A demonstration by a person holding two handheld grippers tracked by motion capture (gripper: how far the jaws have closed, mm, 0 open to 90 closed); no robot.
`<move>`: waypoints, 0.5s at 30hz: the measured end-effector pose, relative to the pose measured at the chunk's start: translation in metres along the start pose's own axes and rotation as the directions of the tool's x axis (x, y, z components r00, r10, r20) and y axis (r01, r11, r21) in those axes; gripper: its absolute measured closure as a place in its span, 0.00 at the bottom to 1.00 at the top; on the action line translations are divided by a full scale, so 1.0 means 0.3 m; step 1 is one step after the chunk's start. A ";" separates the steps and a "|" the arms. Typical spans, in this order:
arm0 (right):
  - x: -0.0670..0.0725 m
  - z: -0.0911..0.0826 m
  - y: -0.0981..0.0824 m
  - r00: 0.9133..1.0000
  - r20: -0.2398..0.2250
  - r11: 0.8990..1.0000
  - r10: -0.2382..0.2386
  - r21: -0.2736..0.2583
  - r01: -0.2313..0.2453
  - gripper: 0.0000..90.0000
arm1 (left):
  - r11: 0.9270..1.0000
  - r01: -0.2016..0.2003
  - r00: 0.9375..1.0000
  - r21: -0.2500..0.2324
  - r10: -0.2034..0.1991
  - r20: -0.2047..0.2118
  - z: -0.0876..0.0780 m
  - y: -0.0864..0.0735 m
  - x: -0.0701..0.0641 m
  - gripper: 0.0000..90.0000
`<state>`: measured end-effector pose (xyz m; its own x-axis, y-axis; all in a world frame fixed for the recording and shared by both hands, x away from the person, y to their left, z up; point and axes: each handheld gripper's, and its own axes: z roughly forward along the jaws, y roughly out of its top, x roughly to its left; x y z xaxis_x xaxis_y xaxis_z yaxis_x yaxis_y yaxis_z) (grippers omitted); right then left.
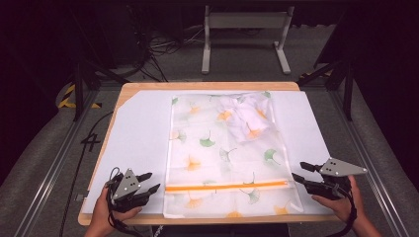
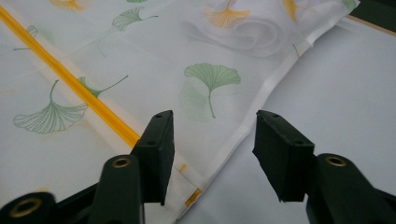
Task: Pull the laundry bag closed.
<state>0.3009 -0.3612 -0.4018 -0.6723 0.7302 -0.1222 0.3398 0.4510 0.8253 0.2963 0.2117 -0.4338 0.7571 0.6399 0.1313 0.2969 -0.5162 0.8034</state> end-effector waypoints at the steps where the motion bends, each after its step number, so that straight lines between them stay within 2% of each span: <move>1: -0.004 0.000 0.001 1.000 0.006 1.000 -0.002 -0.006 0.002 0.51 | 1.000 0.003 1.000 -0.004 -0.003 -0.002 -0.001 0.000 0.004 0.53; 4: -0.023 0.004 0.003 0.999 0.032 1.000 0.000 -0.013 0.000 0.47 | 1.000 0.007 1.000 0.001 -0.007 -0.029 -0.003 0.003 0.019 0.44; 6: -0.028 0.005 0.002 0.999 0.035 1.000 0.004 -0.012 -0.004 0.45 | 1.000 0.019 0.999 0.010 -0.018 -0.035 -0.004 0.004 0.029 0.42; 8: -0.044 0.007 0.002 0.999 0.054 1.000 0.005 -0.016 -0.005 0.41 | 0.999 0.021 0.999 0.025 -0.020 -0.048 -0.003 0.005 0.037 0.33; 13: -0.070 0.019 -0.002 0.998 0.070 1.000 0.007 -0.009 -0.006 0.35 | 0.999 0.028 0.998 0.034 -0.027 -0.054 -0.001 0.009 0.057 0.25; 15: -0.081 0.026 -0.004 0.997 0.079 1.000 0.009 -0.003 -0.009 0.32 | 0.998 0.048 0.997 0.034 -0.046 -0.058 0.001 0.004 0.069 0.22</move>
<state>0.3220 -0.3755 -0.4041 -0.6154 0.7722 -0.1578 0.3439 0.4432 0.8278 0.3127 0.2241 -0.4303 0.7075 0.6951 0.1276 0.3527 -0.5037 0.7886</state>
